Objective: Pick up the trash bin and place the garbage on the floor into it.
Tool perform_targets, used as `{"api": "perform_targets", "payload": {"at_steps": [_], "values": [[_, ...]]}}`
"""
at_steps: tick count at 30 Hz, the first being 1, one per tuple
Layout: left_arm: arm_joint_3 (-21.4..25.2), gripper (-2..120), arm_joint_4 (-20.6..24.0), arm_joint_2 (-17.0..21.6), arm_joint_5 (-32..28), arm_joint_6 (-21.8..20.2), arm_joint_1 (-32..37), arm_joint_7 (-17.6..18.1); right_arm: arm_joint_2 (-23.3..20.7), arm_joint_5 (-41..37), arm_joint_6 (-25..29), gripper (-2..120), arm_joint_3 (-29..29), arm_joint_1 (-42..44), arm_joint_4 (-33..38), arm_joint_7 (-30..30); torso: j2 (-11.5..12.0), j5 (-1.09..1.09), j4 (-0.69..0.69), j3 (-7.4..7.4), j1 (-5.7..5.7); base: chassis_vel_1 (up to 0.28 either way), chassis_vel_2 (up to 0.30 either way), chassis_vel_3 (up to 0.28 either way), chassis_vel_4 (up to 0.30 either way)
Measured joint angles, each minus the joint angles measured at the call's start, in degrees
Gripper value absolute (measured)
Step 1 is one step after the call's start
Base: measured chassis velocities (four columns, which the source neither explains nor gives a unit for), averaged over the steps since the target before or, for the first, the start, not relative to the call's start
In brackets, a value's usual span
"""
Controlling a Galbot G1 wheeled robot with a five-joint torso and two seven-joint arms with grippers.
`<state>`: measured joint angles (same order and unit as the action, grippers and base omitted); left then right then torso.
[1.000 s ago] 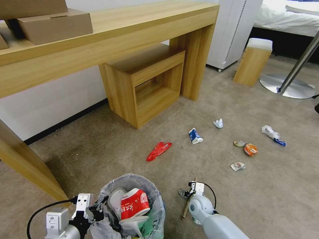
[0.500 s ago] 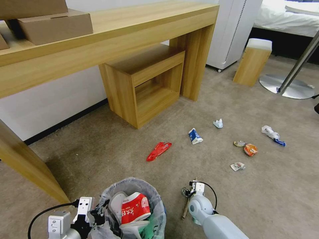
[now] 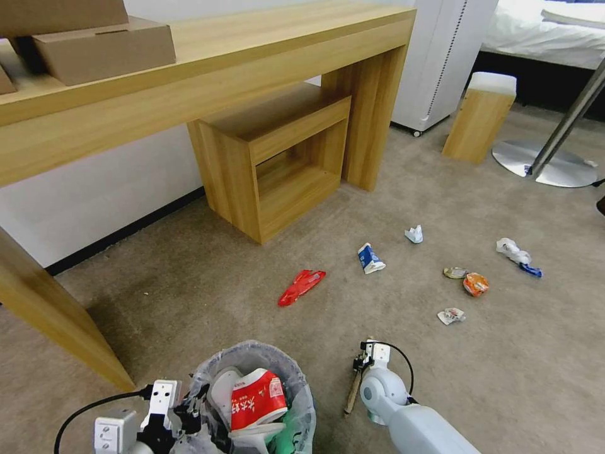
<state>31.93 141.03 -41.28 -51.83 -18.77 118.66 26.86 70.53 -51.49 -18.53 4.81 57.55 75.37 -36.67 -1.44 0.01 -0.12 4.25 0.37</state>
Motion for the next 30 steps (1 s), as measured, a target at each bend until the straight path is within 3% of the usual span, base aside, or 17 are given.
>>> {"api": "perform_targets", "payload": {"at_steps": [4,22,30], "values": [[0.23,0,0.02,0.33,-0.02,0.0,0.04,-0.05,-0.32,-0.34,0.02,0,-0.11,0.01,0.6,-0.4,0.0,0.0,0.0,0.0,0.0,0.0,0.0,0.0,0.0],[-0.43,0,-0.43,0.24,1.36,0.17,0.23,-0.43,-2.57,-1.07,0.97,0,-0.96,-0.36,1.36,-0.44,0.0,0.0,-0.01,0.0,0.0,0.0,0.0,0.0,0.0],[1.18,0,0.38,2.02,-1.46,0.17,-0.7,-0.22,-4.21,1.18,4.64,0,-3.27,0.26,3.93,5.44,0.0,-0.02,-0.02,-0.01,0.0,0.0,0.0,0.0,0.0]]}}
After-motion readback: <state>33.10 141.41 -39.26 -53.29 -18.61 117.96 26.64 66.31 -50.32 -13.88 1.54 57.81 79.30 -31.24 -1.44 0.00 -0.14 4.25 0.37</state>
